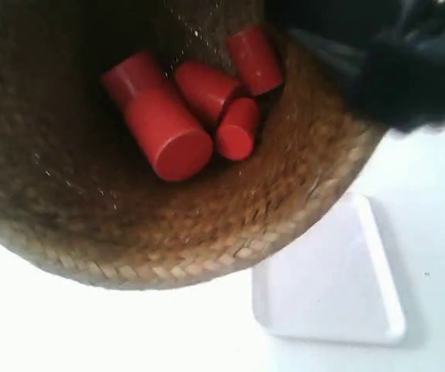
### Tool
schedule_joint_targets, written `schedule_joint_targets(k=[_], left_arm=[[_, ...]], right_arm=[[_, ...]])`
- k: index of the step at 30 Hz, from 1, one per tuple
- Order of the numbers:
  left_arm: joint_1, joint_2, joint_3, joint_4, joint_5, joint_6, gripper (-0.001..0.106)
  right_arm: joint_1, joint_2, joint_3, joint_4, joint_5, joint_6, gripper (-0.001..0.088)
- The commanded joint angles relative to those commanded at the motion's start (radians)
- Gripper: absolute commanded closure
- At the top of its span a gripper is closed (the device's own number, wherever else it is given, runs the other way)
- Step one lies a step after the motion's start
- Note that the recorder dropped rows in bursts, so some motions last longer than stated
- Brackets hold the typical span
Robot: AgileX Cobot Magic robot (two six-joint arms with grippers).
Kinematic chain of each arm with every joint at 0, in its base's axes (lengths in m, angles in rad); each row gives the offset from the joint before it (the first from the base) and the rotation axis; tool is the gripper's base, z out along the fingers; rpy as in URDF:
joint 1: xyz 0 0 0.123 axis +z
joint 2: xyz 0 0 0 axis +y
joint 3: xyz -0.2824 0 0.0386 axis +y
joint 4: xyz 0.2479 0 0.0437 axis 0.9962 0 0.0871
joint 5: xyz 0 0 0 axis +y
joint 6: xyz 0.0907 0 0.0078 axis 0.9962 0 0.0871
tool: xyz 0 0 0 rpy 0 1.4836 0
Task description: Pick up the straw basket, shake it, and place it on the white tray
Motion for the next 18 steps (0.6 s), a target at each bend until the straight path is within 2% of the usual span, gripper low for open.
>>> schedule_joint_targets(k=[2,3,4,6,7,8,9,11,13,14,15,16,18], left_arm=[[0.0,-0.035,-0.065,-0.012,0.078,0.0,0.105],[0.0,-0.077,-0.121,-0.014,0.09,0.0,0.105],[0.0,-0.091,-0.13,0.0,0.074,0.0,0.105],[0.0,-0.055,-0.07,0.006,0.021,0.0,0.105],[0.0,0.005,-0.015,0.008,-0.014,0.0,0.105],[0.0,0.012,-0.02,0.001,0.009,-0.005,0.105],[0.0,-0.013,-0.072,-0.032,0.078,-0.01,0.105],[0.0,-0.052,-0.139,-0.032,0.116,-0.003,0.105],[0.0,-0.054,-0.116,-0.03,0.065,0.025,0.105],[0.0,-0.003,-0.046,-0.02,0.009,0.034,0.105],[0.0,0.026,-0.014,-0.02,-0.015,0.025,0.105],[0.0,0.039,-0.019,-0.026,0.038,0.008,0.105],[0.0,0.009,-0.09,-0.035,0.155,0.029,0.105]], right_arm=[[0.0,-0.046,-0.054,0.005,0.102,0.005,0.0868],[0.0,-0.102,-0.102,0.005,0.188,0.005,0.0868],[0.0,-0.118,-0.102,0.005,0.192,0.005,0.0868],[-0.002,-0.076,-0.018,-0.045,0.058,-0.014,0.0868],[-0.009,-0.015,0.022,-0.043,-0.064,-0.014,0.0868],[-0.011,-0.013,0.009,-0.033,-0.057,0.001,0.0868],[-0.009,-0.053,-0.053,-0.033,0.046,0.015,0.0868],[-0.009,-0.118,-0.112,-0.033,0.19,0.04,0.0868],[-0.009,-0.122,-0.092,-0.062,0.166,0.04,0.0868],[-0.02,-0.073,-0.031,-0.093,0.059,0.038,0.0868],[-0.032,-0.036,-0.007,-0.089,0.01,0.038,0.0868],[-0.041,-0.009,-0.023,-0.055,0.074,0.092,0.0868],[-0.041,-0.049,-0.095,-0.054,0.253,0.097,0.0868]])
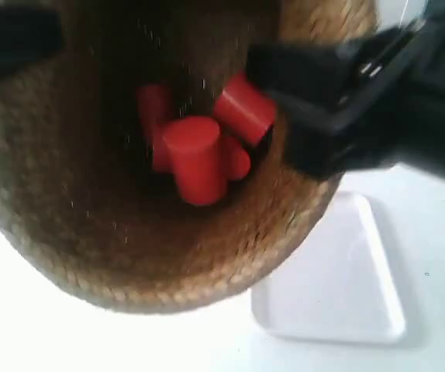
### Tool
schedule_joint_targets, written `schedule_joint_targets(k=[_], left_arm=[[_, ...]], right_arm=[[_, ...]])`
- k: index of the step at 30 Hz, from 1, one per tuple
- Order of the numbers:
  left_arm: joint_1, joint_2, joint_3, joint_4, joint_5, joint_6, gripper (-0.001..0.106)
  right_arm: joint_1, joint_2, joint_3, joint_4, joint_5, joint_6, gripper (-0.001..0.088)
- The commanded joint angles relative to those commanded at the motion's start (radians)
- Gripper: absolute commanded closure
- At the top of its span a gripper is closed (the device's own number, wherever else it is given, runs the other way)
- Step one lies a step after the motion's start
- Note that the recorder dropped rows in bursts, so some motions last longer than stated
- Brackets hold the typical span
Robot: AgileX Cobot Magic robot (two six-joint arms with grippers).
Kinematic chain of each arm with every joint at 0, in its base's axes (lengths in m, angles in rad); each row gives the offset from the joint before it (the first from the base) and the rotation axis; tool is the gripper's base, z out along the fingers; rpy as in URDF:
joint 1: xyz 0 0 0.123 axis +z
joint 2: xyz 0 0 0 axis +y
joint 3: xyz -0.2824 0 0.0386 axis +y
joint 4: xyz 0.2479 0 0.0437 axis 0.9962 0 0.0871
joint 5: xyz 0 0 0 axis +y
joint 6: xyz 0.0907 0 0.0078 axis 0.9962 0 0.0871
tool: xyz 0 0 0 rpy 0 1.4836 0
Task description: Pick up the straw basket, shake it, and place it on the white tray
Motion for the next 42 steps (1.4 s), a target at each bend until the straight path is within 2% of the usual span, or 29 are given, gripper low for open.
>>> schedule_joint_targets(k=[4,7,10,12,15,18,20,24,29,30,31,34,36,42], left_arm=[[0.0,0.006,-0.028,0.028,-0.115,-0.013,0.105],[0.0,0.051,-0.028,0.028,-0.093,-0.027,0.105],[0.0,0.055,-0.028,0.054,-0.086,-0.037,0.105],[0.0,0.055,-0.028,0.104,-0.088,-0.083,0.105],[0.003,0.078,-0.028,0.186,-0.106,-0.19,0.105],[0.034,0.125,-0.028,0.261,-0.11,-0.33,0.105],[0.062,0.166,-0.028,0.311,-0.104,-0.376,0.105],[0.121,0.244,-0.028,0.358,-0.097,-0.443,0.105],[0.194,0.332,-0.078,0.387,0.034,-0.508,0.105],[0.205,0.348,-0.105,0.445,0.073,-0.536,0.105],[0.216,0.362,-0.126,0.504,0.112,-0.599,0.105],[0.226,0.401,-0.226,0.791,0.246,-0.848,0.105],[0.226,0.423,-0.293,0.906,0.335,-0.953,0.105],[0.217,0.495,-0.5,0.908,0.583,-0.974,0.105]], right_arm=[[0.0,-0.005,-0.007,-0.038,-0.094,0.004,0.0868],[0.0,0.063,-0.007,-0.051,-0.074,0.001,0.0868],[0.0,0.074,-0.007,-0.051,-0.031,0.001,0.0868],[0.0,0.068,-0.007,-0.051,-0.012,0.011,0.0868],[-0.01,0.077,-0.007,-0.053,-0.039,0.117,0.0868],[-0.075,0.114,-0.007,-0.058,-0.042,0.217,0.0868],[-0.133,0.145,-0.007,-0.058,-0.021,0.273,0.0868],[-0.234,0.23,-0.044,-0.073,0.116,0.294,0.0868],[-0.334,0.312,-0.167,-0.194,0.315,0.367,0.0868],[-0.349,0.322,-0.198,-0.242,0.349,0.403,0.0868],[-0.361,0.332,-0.232,-0.293,0.386,0.437,0.0868],[-0.383,0.351,-0.334,-0.447,0.51,0.542,0.0868],[-0.387,0.365,-0.412,-0.529,0.609,0.588,0.0868],[-0.387,0.431,-0.603,-0.593,0.896,0.605,0.0868]])
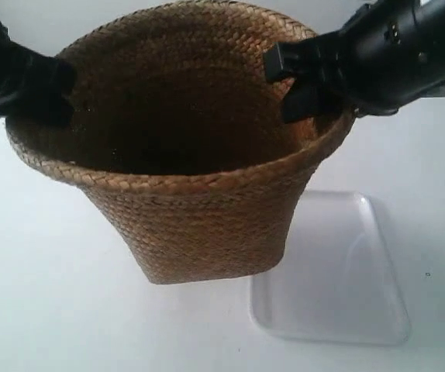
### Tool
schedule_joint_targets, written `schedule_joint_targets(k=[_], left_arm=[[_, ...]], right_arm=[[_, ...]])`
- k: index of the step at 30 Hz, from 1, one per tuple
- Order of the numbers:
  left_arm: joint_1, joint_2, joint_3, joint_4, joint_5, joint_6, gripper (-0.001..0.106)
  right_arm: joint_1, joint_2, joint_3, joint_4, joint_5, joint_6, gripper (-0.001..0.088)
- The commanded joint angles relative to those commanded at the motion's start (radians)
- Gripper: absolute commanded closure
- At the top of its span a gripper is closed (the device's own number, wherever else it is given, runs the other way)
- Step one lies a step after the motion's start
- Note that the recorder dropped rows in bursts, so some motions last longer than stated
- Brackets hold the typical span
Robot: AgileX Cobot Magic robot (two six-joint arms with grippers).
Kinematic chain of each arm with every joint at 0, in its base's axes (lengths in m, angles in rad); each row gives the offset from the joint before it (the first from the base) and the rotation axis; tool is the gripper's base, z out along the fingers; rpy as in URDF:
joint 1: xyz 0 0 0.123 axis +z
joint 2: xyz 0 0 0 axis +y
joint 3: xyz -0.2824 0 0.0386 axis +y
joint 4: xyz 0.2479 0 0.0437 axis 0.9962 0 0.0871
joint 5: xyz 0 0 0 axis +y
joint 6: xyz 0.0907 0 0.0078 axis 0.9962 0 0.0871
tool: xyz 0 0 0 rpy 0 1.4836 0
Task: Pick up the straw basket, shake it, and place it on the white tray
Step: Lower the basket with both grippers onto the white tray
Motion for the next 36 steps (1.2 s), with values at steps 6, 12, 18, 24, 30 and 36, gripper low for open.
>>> schedule_joint_targets(k=[6,12,18,24,30,36], left_arm=[[-0.085,0.062,-0.105,-0.049,0.034,-0.041,0.105],[-0.2,0.14,-0.109,-0.047,-0.04,-0.078,0.105],[-0.267,0.21,-0.155,-0.003,-0.045,-0.17,0.105],[-0.27,0.282,-0.247,0.025,-0.011,-0.232,0.105],[-0.31,0.348,-0.311,0.032,-0.008,-0.279,0.105],[-0.357,0.417,-0.343,0.034,-0.089,-0.3,0.105]], right_arm=[[0.0,0.066,-0.037,0.041,0.108,0.025,0.0868],[0.0,0.096,-0.037,0.026,0.108,0.025,0.0868],[-0.016,0.094,-0.037,-0.031,0.108,0.009,0.0868],[-0.115,0.094,-0.037,-0.021,0.108,-0.069,0.0868],[-0.236,0.083,-0.037,-0.021,0.108,-0.143,0.0868],[-0.335,0.055,0.022,-0.023,0.108,-0.181,0.0868]])
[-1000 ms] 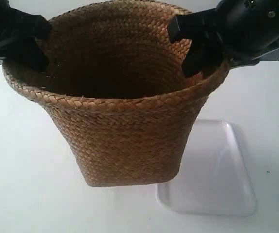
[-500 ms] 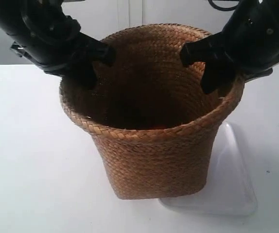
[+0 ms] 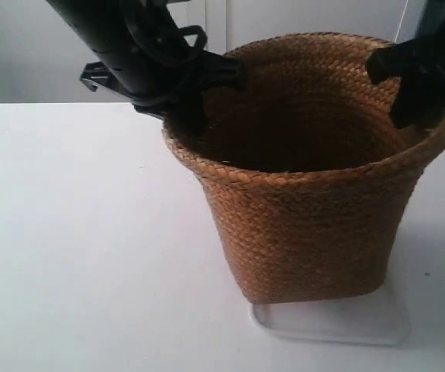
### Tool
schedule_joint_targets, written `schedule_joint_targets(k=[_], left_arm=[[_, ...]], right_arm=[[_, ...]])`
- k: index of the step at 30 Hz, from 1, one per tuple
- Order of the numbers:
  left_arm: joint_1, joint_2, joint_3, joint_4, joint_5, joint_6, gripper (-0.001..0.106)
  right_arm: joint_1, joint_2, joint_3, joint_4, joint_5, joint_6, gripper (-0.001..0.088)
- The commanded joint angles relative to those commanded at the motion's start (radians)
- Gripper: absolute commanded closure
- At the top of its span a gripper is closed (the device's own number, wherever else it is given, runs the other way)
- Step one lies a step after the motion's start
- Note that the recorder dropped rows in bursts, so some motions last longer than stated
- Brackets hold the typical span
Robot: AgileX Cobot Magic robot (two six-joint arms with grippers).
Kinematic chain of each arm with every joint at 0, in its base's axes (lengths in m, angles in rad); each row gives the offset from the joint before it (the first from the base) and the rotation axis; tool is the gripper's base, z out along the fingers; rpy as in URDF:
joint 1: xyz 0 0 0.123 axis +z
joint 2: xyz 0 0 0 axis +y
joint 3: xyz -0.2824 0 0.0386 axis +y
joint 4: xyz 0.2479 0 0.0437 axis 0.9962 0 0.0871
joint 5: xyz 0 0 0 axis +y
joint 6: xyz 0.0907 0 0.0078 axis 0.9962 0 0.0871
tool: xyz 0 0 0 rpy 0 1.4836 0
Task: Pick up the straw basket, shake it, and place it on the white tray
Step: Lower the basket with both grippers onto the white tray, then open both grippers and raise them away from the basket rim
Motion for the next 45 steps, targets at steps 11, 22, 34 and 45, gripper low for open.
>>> schedule_joint_targets(k=[11,22,34,45], left_arm=[[-0.021,0.064,-0.026,0.002,-0.061,-0.004,0.105],[-0.021,0.097,-0.026,0.002,-0.066,0.0,0.105],[-0.021,0.097,-0.026,0.0,-0.068,0.008,0.099],[-0.021,0.097,-0.026,-0.005,-0.037,0.008,0.03]], right_arm=[[-0.034,-0.039,0.148,0.0,0.0,-0.036,0.0868],[-0.034,-0.039,0.204,-0.004,0.0,-0.057,0.0868],[-0.034,-0.039,0.214,-0.004,-0.025,-0.066,0.0794],[-0.034,-0.039,0.214,0.0,-0.024,-0.068,0.0292]])
